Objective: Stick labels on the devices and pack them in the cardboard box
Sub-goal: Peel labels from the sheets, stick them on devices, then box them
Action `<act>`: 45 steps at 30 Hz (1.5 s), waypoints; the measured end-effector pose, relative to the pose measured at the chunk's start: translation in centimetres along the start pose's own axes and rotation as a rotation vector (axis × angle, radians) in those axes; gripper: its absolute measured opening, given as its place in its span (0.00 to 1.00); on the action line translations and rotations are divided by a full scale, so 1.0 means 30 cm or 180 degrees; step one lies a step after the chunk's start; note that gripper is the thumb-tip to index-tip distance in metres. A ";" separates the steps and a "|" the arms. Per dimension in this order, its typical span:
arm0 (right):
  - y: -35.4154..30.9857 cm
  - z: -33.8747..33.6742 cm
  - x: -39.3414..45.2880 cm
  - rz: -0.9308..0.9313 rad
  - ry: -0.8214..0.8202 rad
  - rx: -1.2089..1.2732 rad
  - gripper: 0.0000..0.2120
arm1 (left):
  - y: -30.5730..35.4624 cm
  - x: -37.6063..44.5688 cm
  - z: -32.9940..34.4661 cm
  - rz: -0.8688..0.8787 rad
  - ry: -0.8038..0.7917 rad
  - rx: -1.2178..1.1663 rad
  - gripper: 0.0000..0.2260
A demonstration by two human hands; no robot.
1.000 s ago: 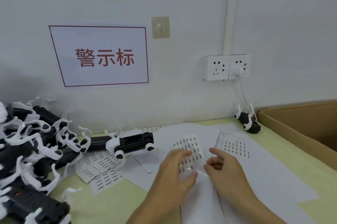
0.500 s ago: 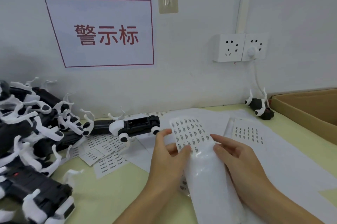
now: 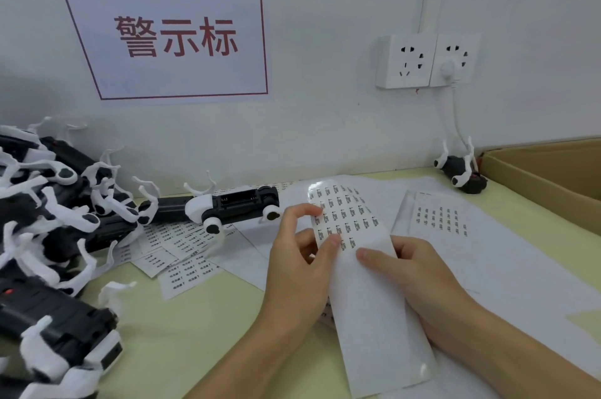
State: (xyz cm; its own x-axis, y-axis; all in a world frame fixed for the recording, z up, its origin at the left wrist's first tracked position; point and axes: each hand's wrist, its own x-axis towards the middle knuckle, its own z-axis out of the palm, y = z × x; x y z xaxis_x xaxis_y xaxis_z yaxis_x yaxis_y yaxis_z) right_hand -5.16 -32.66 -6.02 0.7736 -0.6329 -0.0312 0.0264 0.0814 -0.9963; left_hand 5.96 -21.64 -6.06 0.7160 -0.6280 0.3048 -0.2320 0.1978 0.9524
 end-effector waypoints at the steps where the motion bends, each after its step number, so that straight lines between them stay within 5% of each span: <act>1: 0.001 -0.001 0.000 -0.0008 0.0042 -0.0016 0.05 | -0.003 0.001 0.003 0.0063 0.0030 0.0085 0.11; 6: 0.002 0.005 -0.002 -0.0156 0.0242 -0.0209 0.06 | -0.013 -0.009 0.016 0.0908 0.0479 0.1172 0.09; 11: -0.001 0.008 -0.008 -0.0247 0.0186 -0.0191 0.05 | -0.035 -0.026 0.033 0.1523 0.0237 0.2067 0.04; 21: 0.011 0.015 -0.020 -0.0599 0.0310 -0.0582 0.12 | -0.026 -0.025 0.034 0.1456 0.0021 0.2275 0.06; 30: 0.005 0.038 -0.029 -0.0981 0.0592 -0.1393 0.24 | -0.029 -0.027 0.036 0.1830 -0.0167 0.3415 0.05; 39: -0.003 0.039 -0.031 -0.0735 0.0428 -0.1169 0.17 | -0.025 -0.014 0.024 0.1160 -0.0025 0.2118 0.03; 45: -0.006 0.036 -0.039 -0.0708 0.0544 -0.1022 0.13 | -0.026 -0.018 0.026 0.1319 0.0063 0.1856 0.04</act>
State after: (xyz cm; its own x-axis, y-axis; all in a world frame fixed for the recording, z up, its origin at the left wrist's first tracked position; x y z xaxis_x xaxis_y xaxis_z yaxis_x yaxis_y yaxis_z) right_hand -5.39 -31.12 -5.72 0.6545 -0.7287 0.2014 -0.0387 -0.2984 -0.9537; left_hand 5.24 -22.02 -6.97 0.5033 -0.5734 0.6464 -0.7977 -0.0209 0.6026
